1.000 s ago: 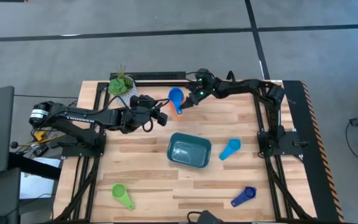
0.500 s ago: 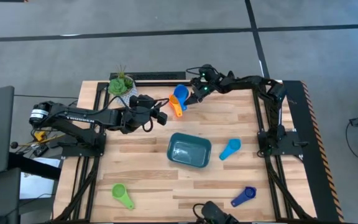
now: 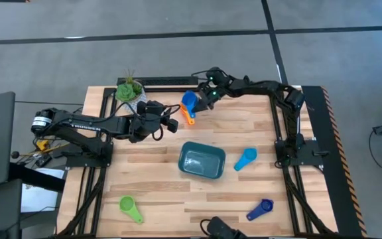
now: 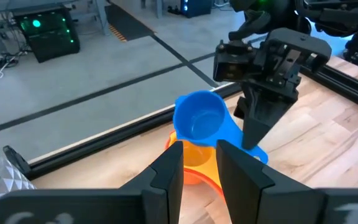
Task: Nest measuring cups in basket
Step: Stack the blue measuring cup on top of the red measuring cup
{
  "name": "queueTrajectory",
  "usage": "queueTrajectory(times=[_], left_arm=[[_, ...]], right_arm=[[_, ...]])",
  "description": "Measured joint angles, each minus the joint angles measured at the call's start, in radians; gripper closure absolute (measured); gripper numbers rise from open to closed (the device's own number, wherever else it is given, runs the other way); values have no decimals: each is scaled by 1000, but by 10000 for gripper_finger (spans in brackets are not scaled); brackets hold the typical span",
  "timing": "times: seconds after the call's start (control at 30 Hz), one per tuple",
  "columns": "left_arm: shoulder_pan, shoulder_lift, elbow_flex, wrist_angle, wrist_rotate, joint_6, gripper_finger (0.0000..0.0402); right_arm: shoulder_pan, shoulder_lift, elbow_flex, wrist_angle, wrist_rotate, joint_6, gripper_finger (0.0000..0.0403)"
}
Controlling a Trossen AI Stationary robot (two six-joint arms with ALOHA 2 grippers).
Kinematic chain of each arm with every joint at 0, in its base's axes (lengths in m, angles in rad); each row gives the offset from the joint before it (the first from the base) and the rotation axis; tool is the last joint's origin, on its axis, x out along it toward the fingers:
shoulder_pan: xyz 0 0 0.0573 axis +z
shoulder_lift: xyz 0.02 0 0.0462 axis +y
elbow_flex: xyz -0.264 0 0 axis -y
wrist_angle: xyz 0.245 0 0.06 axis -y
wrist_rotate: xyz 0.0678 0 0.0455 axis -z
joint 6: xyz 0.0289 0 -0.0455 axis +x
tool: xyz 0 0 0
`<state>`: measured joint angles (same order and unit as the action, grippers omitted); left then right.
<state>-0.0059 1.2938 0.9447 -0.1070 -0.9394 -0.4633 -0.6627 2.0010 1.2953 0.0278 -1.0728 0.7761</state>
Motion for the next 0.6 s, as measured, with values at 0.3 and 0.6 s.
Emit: queueTrajectory(times=[0.3, 0.6], left_arm=[[0, 0, 0, 0, 0, -10, 317], [0, 0, 0, 0, 15, -7, 317]], right_arm=[[17, 0, 0, -23, 3, 36, 384], [45, 108, 52, -21, -2, 97, 382]])
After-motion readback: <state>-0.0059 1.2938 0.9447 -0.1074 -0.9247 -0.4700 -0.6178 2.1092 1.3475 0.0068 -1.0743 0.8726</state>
